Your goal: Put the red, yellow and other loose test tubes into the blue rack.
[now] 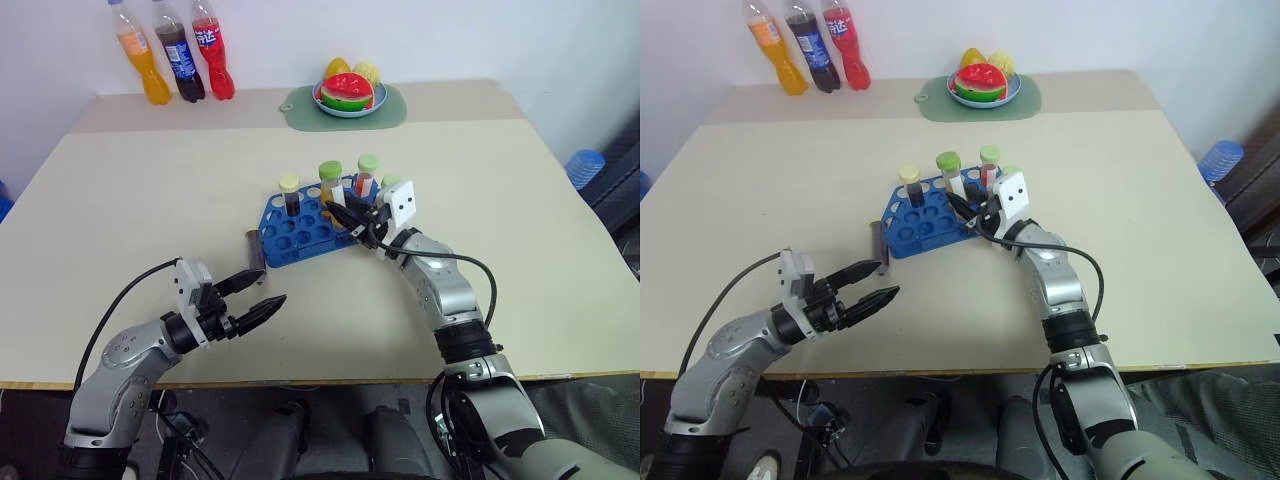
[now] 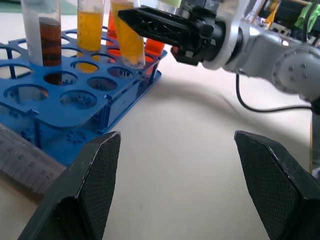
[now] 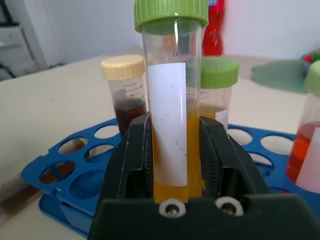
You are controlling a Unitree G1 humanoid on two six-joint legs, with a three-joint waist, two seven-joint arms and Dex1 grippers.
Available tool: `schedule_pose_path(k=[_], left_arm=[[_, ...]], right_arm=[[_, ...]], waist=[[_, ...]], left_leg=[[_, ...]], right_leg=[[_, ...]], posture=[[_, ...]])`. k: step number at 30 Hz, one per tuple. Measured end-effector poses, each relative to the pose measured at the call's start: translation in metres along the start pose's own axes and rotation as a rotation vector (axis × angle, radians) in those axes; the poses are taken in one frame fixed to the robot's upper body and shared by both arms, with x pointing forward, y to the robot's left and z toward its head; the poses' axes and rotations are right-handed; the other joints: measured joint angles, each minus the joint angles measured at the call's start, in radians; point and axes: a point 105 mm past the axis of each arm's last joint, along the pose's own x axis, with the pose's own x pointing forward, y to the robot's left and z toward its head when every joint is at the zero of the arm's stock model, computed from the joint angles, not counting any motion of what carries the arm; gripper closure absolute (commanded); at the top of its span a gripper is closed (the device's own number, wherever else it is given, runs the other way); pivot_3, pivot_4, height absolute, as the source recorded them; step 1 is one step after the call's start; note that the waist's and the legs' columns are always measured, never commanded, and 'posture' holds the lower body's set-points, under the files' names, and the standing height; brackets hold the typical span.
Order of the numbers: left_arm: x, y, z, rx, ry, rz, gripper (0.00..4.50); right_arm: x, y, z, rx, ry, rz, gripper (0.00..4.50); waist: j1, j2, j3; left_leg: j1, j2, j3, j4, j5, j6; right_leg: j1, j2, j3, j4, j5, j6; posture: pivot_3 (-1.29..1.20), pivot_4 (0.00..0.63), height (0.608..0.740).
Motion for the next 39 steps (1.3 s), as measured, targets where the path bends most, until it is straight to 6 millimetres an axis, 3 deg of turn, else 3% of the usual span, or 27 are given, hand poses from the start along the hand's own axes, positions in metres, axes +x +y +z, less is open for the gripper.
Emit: schedule_pose_path(k=[12,19,22,25,31,35,39], left_arm=[[0.004,0.004,0.004,0.004,-0.009,-0.004,0.72],[0.008,0.005,0.008,-0.017,-0.019,-0.003,0.72],[0.007,0.007,0.011,-0.055,-0.03,0.018,0.72],[0.005,0.014,0.027,-0.106,-0.089,0.085,0.72],[0.002,0.026,0.046,-0.13,-0.056,0.302,0.72],[0.002,0.032,0.047,-0.237,0.108,0.398,0.72],[-0.001,0.047,0.043,-0.395,0.306,0.522,0.72]], right_arm=[[-0.013,-0.005,-0.018,-0.076,-0.068,-0.126,3.69],[-0.018,-0.016,-0.019,-0.11,-0.065,-0.15,0.26],[-0.026,-0.02,-0.017,-0.14,-0.051,-0.148,0.26],[-0.041,-0.022,-0.015,-0.18,-0.01,-0.12,0.26],[-0.089,-0.017,-0.013,-0.214,0.141,-0.032,0.26],[-0.119,-0.013,-0.01,-0.222,0.232,0.019,0.26],[-0.136,-0.021,0.008,-0.247,0.259,0.02,0.26]], waist=[[-0.002,0.0,0.0],[-0.003,0.0,0.0],[-0.004,0.0,0.0],[-0.001,0.0,0.0],[0.001,0.0,0.0],[0.003,-0.001,0.0],[0.006,-0.004,0.001]], left_leg=[[0.001,0.0,0.0,0.0,0.0,0.0],[0.001,0.0,0.0,0.0,0.001,-0.002],[0.001,0.0,-0.001,0.0,0.001,-0.001],[0.001,0.0,-0.001,0.0,0.0,0.0],[0.0,0.0,0.0,0.0,0.0,0.0],[-0.001,0.001,-0.001,0.002,0.0,0.0],[-0.001,0.001,-0.001,0.002,0.0,0.0]], right_leg=[[0.0,0.001,0.0,0.0,0.0,0.0],[0.0,0.001,0.0,0.0,0.0,0.0],[0.0,0.001,0.0,0.0,0.0,0.0],[0.0,0.001,0.0,0.0,0.0,0.0],[0.003,0.0,0.0,0.0,0.0,0.0],[0.004,0.0,0.0,0.001,0.0,0.0],[0.003,0.0,0.0,0.0,0.0,0.001]], posture=[[0.0,0.15,0.74],[0.0,0.15,0.74],[0.0,0.15,0.74],[0.0,0.15,0.74],[0.0,0.15,0.74],[0.0,0.15,0.74],[0.0,0.15,0.74]])
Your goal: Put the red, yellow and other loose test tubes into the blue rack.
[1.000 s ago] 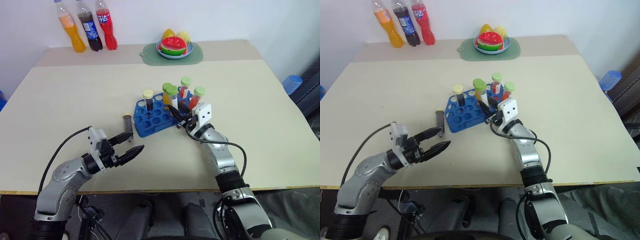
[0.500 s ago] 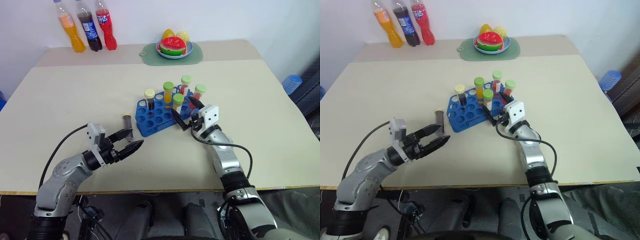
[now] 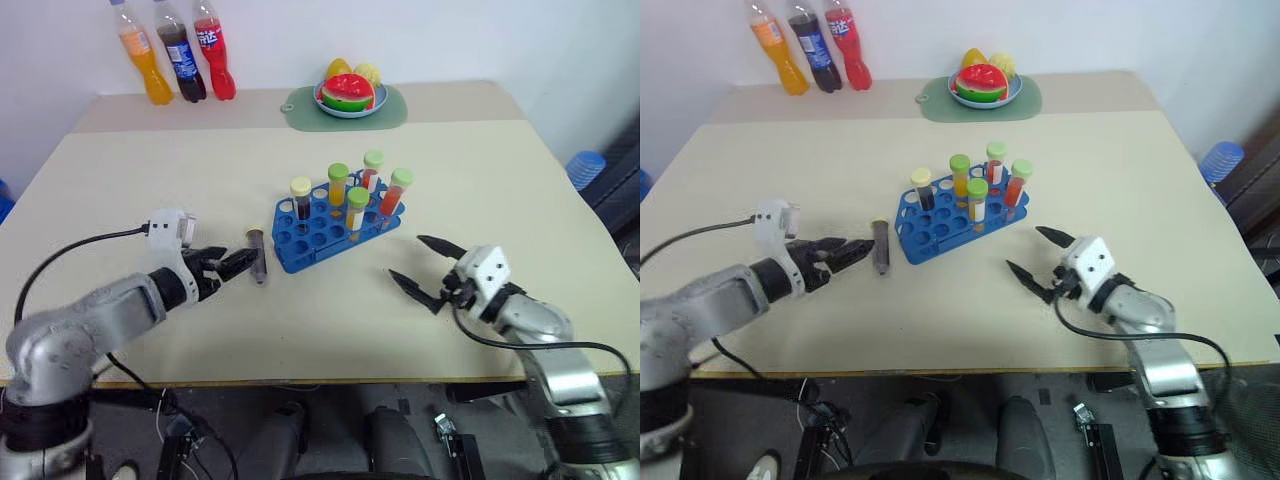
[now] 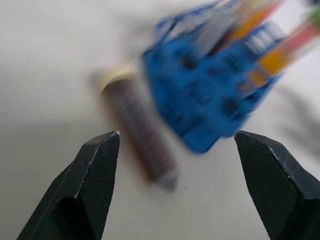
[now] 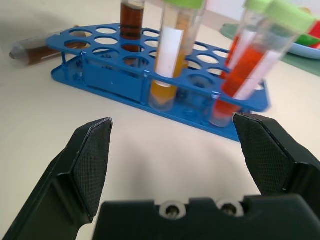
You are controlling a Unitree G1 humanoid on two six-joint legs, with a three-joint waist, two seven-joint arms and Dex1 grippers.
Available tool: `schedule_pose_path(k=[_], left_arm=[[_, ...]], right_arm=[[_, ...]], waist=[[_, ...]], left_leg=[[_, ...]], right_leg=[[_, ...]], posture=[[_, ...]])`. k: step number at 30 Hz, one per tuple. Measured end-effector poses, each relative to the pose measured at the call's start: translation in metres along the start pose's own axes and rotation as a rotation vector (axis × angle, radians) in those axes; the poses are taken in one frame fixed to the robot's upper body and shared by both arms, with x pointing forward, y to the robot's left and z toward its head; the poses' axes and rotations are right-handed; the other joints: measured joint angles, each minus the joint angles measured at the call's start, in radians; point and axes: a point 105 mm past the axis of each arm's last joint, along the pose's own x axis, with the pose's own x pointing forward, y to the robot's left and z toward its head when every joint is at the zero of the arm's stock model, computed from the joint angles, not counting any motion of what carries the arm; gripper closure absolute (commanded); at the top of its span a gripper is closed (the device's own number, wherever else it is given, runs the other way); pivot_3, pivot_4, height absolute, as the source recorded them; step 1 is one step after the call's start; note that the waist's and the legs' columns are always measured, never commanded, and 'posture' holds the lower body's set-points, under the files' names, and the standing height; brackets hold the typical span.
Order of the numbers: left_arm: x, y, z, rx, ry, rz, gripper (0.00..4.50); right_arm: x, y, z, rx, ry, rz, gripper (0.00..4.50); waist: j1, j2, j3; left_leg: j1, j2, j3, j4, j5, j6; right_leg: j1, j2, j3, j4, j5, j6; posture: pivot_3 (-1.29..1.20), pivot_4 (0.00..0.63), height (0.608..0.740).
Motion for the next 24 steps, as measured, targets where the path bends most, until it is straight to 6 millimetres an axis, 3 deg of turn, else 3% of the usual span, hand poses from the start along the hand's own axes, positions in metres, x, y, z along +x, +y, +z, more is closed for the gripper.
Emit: schedule_pose_path(k=[5,10,23,24], left_arm=[[0.018,-0.01,0.007,-0.16,0.146,0.064,0.72],[0.037,-0.005,0.008,-0.252,0.198,0.174,0.72],[0.08,0.002,0.005,-0.366,0.323,0.332,0.72],[0.083,0.001,0.005,-0.357,0.328,0.333,0.98]], right_arm=[[-0.01,-0.006,0.006,0.003,0.002,-0.016,0.26],[-0.018,-0.001,0.011,0.015,-0.001,-0.006,0.26],[-0.046,0.01,0.016,0.029,0.048,-0.005,0.26],[-0.049,0.01,0.016,0.028,0.055,-0.011,0.21]], waist=[[0.0,-0.002,0.0],[0.003,-0.002,0.0],[0.038,-0.005,-0.001],[0.043,-0.005,-0.001]], left_leg=[[-0.001,0.0,0.001,0.0,0.0,0.0],[-0.001,0.0,0.003,0.001,0.0,0.0],[-0.001,-0.001,0.005,0.004,0.0,0.001],[-0.001,-0.001,0.006,0.004,0.0,0.001]], right_leg=[[0.0,-0.001,0.001,0.0,0.0,0.0],[0.0,-0.001,0.002,0.001,0.0,0.0],[0.0,-0.001,0.003,0.001,0.001,0.001],[0.0,-0.001,0.003,0.001,0.001,0.001]], posture=[[0.0,0.15,0.74],[0.0,0.15,0.74],[0.0,0.15,0.74],[0.0,0.15,0.74]])
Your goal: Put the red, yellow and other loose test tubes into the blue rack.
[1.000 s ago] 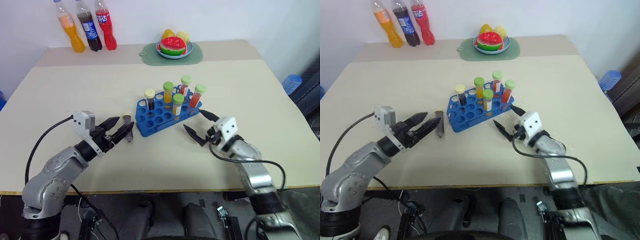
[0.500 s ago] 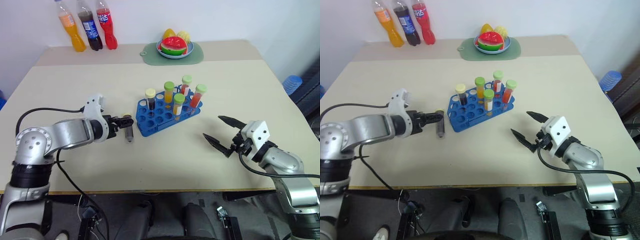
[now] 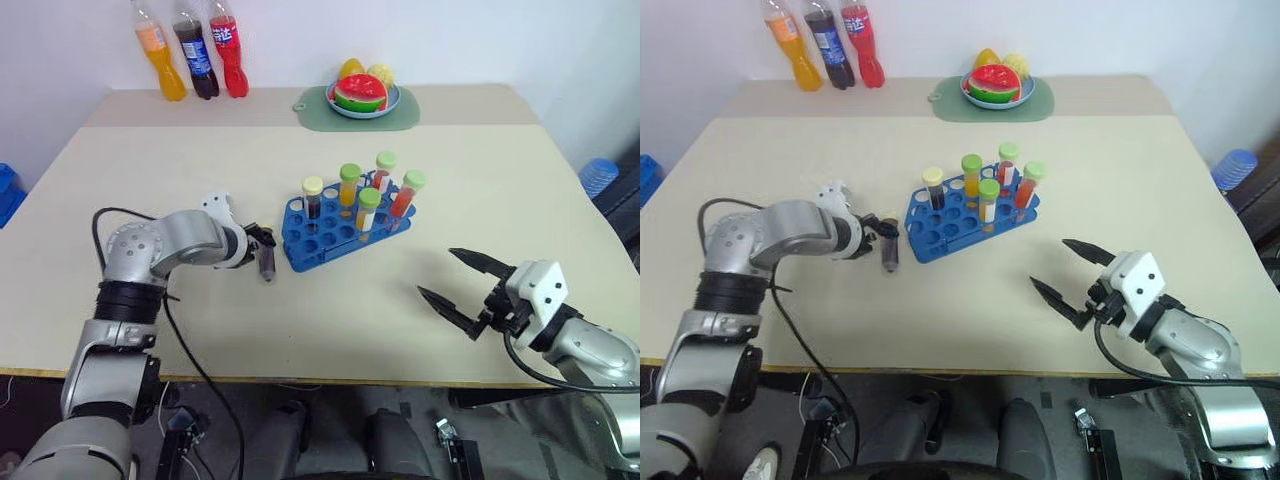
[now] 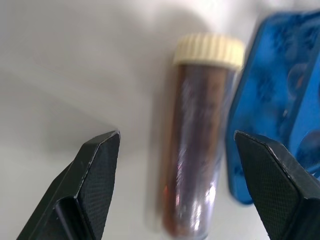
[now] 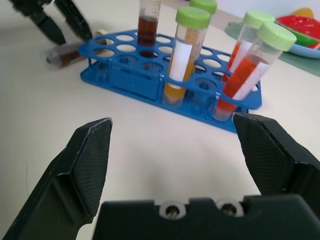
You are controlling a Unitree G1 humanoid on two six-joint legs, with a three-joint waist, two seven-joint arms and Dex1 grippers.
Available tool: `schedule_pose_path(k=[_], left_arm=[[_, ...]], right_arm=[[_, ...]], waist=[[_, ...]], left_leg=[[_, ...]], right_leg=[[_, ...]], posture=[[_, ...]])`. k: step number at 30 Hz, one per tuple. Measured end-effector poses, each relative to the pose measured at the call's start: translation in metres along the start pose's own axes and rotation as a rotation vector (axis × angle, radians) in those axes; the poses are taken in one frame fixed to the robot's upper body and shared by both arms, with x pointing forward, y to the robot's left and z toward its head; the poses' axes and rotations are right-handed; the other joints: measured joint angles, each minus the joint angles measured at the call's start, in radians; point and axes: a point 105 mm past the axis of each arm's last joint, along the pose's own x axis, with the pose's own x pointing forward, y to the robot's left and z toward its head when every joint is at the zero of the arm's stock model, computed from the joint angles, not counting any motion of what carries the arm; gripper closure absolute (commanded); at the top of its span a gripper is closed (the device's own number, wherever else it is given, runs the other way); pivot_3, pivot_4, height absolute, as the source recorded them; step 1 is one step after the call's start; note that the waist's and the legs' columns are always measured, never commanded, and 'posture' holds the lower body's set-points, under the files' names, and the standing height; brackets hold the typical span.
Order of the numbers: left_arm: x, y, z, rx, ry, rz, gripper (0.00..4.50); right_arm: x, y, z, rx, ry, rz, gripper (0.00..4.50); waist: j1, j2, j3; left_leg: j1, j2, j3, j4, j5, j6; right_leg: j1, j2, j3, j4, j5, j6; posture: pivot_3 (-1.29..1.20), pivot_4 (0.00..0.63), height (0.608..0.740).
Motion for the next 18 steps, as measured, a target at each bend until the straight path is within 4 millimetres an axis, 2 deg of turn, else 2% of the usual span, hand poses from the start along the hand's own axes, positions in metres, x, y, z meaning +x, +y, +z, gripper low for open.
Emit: schedule_pose_path(k=[3,6,7,14,18], left_arm=[[0.007,-0.003,0.002,0.014,0.004,0.011,2.02],[0.012,-0.002,0.003,0.022,0.008,0.019,3.57],[0.012,-0.002,0.004,0.025,0.01,0.017,3.79],[0.012,-0.002,0.004,0.019,0.031,-0.018,3.8],[0.006,0.0,0.0,0.051,0.047,-0.057,3.8]], right_arm=[[-0.007,0.004,0.0,0.006,0.023,0.023,0.18],[-0.012,0.009,0.004,0.011,0.024,0.054,0.18],[-0.014,0.01,0.004,0.017,0.024,0.061,0.18],[-0.017,0.017,0.01,0.034,0.011,0.111,0.18],[-0.016,0.018,0.011,0.034,0.004,0.119,0.18]], waist=[[0.006,0.0,-0.001],[0.007,0.0,-0.001],[0.006,0.001,-0.001],[0.006,0.0,-0.001],[0.003,0.0,-0.001]], left_leg=[[0.0,0.0,0.0,0.001,0.0,0.0],[0.0,0.0,0.001,0.005,-0.002,0.002],[0.0,0.0,0.001,0.006,-0.002,0.003],[0.0,-0.001,0.002,0.011,-0.004,0.006],[-0.006,-0.001,0.002,0.012,-0.005,0.006]], right_leg=[[0.0,0.0,0.0,0.001,0.0,0.0],[0.0,0.0,0.0,0.001,0.0,0.001],[0.0,0.0,0.0,0.0,0.0,0.001],[0.002,-0.001,0.0,0.0,0.001,0.004],[0.0,-0.001,0.0,0.0,0.001,0.004]], posture=[[0.0,0.15,0.74],[0.0,0.15,0.74],[0.0,0.15,0.74],[0.0,0.15,0.74],[0.0,0.15,0.74]])
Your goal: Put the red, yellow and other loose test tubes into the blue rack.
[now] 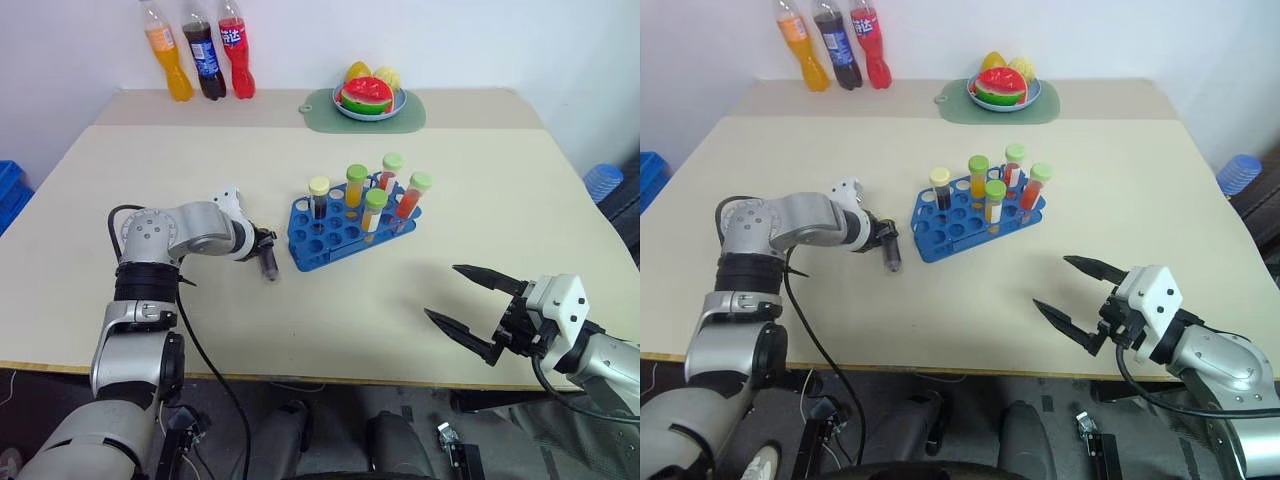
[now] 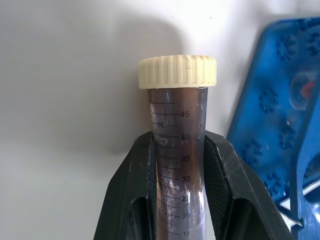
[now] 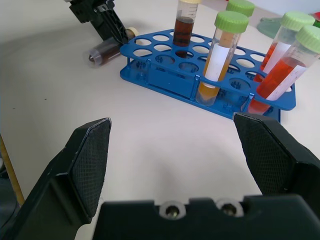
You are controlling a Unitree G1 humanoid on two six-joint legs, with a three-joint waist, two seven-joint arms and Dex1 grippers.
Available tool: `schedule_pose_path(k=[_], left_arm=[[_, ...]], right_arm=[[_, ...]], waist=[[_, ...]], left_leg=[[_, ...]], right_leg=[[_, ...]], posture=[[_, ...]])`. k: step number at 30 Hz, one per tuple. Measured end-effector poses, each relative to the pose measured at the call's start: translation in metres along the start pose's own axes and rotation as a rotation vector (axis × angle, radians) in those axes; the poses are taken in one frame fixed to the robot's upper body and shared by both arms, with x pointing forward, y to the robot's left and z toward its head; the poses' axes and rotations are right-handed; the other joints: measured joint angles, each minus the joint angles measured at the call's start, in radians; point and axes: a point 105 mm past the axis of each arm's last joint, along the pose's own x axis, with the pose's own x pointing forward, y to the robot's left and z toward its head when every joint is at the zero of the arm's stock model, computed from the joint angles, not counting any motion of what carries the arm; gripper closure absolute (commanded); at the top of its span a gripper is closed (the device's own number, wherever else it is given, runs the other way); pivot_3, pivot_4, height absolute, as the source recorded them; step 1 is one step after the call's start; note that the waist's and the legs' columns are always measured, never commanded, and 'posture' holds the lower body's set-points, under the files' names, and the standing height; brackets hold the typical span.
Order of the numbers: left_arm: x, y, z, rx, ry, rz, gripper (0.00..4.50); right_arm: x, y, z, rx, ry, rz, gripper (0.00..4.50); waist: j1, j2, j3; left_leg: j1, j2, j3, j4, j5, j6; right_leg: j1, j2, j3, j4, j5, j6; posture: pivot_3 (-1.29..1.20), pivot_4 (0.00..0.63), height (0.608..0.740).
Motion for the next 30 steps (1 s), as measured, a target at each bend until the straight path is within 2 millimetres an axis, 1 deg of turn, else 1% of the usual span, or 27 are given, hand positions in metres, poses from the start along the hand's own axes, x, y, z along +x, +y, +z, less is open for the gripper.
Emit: schedule_pose_path(k=[2,4,6,8,10,12,14,16,17,19,22,24,26,30], left_arm=[[-0.007,0.004,-0.006,0.043,0.014,-0.035,3.8],[-0.014,0.008,-0.012,0.076,0.025,-0.073,3.8],[-0.027,0.015,-0.017,0.131,0.015,-0.112,3.8],[-0.046,0.016,-0.018,0.22,-0.023,-0.162,3.8],[-0.065,0.004,-0.02,0.334,-0.092,-0.243,3.8],[-0.084,-0.019,-0.025,0.469,-0.203,-0.394,3.8],[-0.104,-0.045,-0.03,0.591,-0.389,-0.6,3.8],[-0.116,-0.06,-0.033,0.724,-0.527,-0.73,3.8],[-0.117,-0.066,-0.033,0.788,-0.576,-0.766,3.8],[-0.109,-0.075,-0.033,0.886,-0.661,-0.796,3.8],[-0.084,-0.086,-0.028,0.962,-0.785,-0.795,3.8],[-0.07,-0.095,-0.023,0.993,-0.858,-0.78,3.8],[-0.062,-0.105,-0.022,1.007,-0.918,-0.78,3.8],[-0.046,-0.116,-0.022,1.045,-0.997,-0.756,3.8]], right_arm=[[0.002,0.001,0.002,0.002,-0.01,0.011,0.18],[0.003,0.003,0.002,0.004,-0.015,0.02,0.18],[0.004,0.004,0.004,0.009,-0.029,0.029,0.18],[0.005,0.006,0.005,0.017,-0.038,0.035,0.18],[0.006,0.007,0.005,0.019,-0.041,0.039,0.18],[0.007,0.009,0.005,0.023,-0.047,0.044,0.18],[0.009,0.009,0.005,0.025,-0.053,0.044,0.18],[0.009,0.009,0.005,0.028,-0.056,0.032,0.18],[0.009,0.008,0.005,0.028,-0.058,0.025,0.18],[0.009,0.006,0.005,0.029,-0.06,0.007,0.18],[0.007,0.004,0.002,0.03,-0.049,-0.024,0.18],[0.005,0.003,0.0,0.035,-0.041,-0.045,0.18],[0.004,0.003,-0.002,0.041,-0.032,-0.055,0.18],[-0.001,0.0,-0.001,0.035,-0.031,-0.097,0.18]], waist=[[-0.004,-0.001,0.0],[-0.007,-0.001,0.0],[-0.012,-0.001,0.001],[-0.015,-0.002,0.001],[-0.011,-0.001,0.001],[-0.002,-0.001,0.001],[-0.001,-0.001,0.001],[0.001,-0.001,0.001],[0.003,0.0,0.0],[0.004,0.0,0.0],[0.003,0.0,0.0],[0.002,-0.001,0.001],[0.001,-0.001,0.001],[0.0,-0.001,0.001]], left_leg=[[-0.002,0.0,0.001,0.0,0.002,-0.004],[-0.002,0.0,0.002,0.0,0.002,-0.004],[-0.002,0.001,0.003,0.0,0.002,-0.004],[-0.002,0.001,0.004,0.0,0.002,-0.004],[-0.002,0.001,0.005,0.0,0.001,-0.002],[-0.002,0.001,0.009,0.0,0.001,-0.001],[-0.002,0.001,0.012,-0.001,0.001,-0.002],[-0.001,0.002,0.013,-0.001,-0.001,0.002],[-0.001,0.002,0.013,0.0,-0.002,0.003],[-0.001,0.002,0.013,0.0,-0.003,0.004],[-0.001,0.001,0.013,0.0,-0.005,0.008],[-0.002,0.001,0.013,0.001,-0.006,0.01],[-0.002,0.0,0.013,0.0,-0.007,0.011],[-0.002,0.001,0.013,0.0,-0.007,0.011]], right_leg=[[-0.003,0.0,0.002,0.001,0.0,0.0],[-0.004,0.001,0.005,0.002,0.0,0.0],[-0.005,0.001,0.007,0.002,0.0,0.0],[-0.005,0.001,0.007,0.002,0.0,0.0],[-0.006,0.001,0.007,0.001,0.0,0.0],[-0.005,0.0,0.008,0.0,0.0,-0.001],[-0.004,-0.003,0.009,-0.001,-0.002,-0.005],[-0.003,-0.003,0.009,-0.002,-0.002,-0.005],[-0.002,-0.003,0.009,-0.003,-0.002,-0.005],[0.0,-0.004,0.009,-0.006,-0.002,-0.005],[0.002,-0.004,0.009,-0.014,0.0,-0.003],[0.002,-0.004,0.009,-0.016,0.001,0.001],[0.002,-0.004,0.009,-0.017,0.004,0.006],[0.001,-0.003,0.009,-0.015,0.004,0.006]], posture=[[0.0,0.15,0.74],[0.0,0.15,0.74],[0.0,0.15,0.74],[0.0,0.15,0.74],[0.0,0.15,0.74],[0.0,0.15,0.74],[0.0,0.15,0.74],[0.0,0.15,0.74],[0.0,0.15,0.74],[0.0,0.15,0.74],[0.0,0.15,0.74],[0.0,0.15,0.74],[0.0,0.15,0.74],[0.0,0.15,0.74]])
